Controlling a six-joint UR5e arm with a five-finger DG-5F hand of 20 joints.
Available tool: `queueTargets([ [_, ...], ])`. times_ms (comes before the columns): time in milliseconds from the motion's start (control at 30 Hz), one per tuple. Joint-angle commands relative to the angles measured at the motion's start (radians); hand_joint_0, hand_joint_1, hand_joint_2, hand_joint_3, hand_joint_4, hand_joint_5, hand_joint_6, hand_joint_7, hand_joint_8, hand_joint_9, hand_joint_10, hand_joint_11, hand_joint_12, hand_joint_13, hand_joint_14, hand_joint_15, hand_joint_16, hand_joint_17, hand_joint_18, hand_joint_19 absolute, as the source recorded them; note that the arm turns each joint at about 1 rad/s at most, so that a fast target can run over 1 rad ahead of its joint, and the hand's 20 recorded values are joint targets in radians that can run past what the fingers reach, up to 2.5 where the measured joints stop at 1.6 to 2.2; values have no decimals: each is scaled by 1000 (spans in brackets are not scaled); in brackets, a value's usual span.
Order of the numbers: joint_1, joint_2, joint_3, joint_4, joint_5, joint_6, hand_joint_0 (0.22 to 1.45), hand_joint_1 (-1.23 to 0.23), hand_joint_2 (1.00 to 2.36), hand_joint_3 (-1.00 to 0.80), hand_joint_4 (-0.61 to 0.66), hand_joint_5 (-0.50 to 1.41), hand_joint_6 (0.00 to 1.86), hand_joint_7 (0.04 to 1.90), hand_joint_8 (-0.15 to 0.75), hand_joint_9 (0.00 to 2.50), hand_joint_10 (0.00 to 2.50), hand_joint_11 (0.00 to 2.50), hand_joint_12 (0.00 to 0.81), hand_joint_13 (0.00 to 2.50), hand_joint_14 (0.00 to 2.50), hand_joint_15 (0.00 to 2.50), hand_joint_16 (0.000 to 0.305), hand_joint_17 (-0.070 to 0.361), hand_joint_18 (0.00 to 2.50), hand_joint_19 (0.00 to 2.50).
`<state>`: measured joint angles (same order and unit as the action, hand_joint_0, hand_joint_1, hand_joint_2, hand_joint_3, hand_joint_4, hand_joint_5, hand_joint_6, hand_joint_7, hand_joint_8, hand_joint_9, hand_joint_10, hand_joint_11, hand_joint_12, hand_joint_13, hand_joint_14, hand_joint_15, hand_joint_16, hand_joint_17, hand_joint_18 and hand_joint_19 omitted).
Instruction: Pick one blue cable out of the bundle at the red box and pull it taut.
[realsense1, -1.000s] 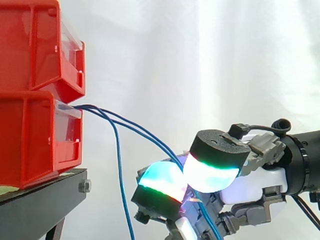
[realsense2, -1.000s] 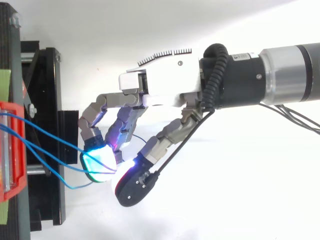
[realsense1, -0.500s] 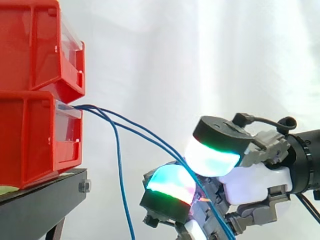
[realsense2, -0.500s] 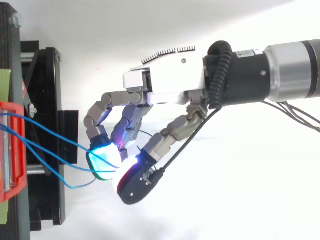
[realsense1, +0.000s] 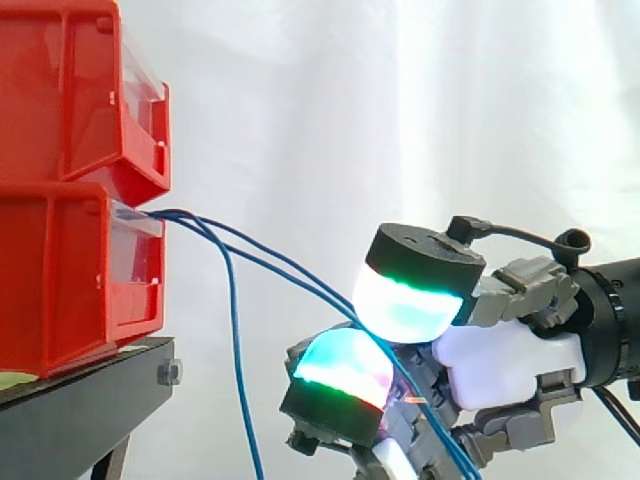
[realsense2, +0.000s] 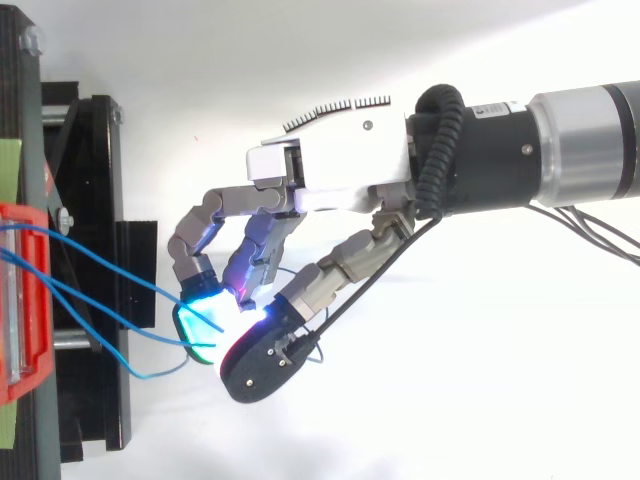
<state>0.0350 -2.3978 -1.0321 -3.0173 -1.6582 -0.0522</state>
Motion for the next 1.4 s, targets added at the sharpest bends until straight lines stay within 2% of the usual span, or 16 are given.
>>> queueTargets([
  [0, -1, 0, 0, 0, 0, 0, 657, -809, 1013, -335, 88, -170, 882, 1137, 329, 927, 16, 745, 401, 755, 10, 319, 50, 114, 778, 433],
  [400, 0, -1, 0, 0, 0, -3, 737, -872, 1009, -399, -19, -183, 901, 1081, 319, 893, 17, 737, 386, 752, 10, 302, 49, 110, 785, 396],
  [700, 2, 0, 0, 5, 3, 0, 768, -925, 1000, -500, 35, -192, 901, 1065, 307, 844, 14, 723, 381, 723, 10, 293, 49, 109, 771, 370],
  [867, 0, 0, 0, 0, 0, 0, 682, -889, 1000, -500, 68, -192, 887, 1019, 317, 790, 15, 707, 387, 686, 10, 299, 50, 112, 732, 403],
  [1033, 0, 0, 0, 2, 0, 0, 553, -750, 1000, -500, 94, -182, 861, 1009, 334, 794, 15, 692, 407, 678, 10, 310, 54, 121, 726, 436],
  [1367, 2, 0, 0, 0, 0, 0, 516, -703, 1000, -500, 142, -161, 799, 988, 353, 800, 12, 667, 426, 673, 10, 318, 57, 128, 725, 449],
])
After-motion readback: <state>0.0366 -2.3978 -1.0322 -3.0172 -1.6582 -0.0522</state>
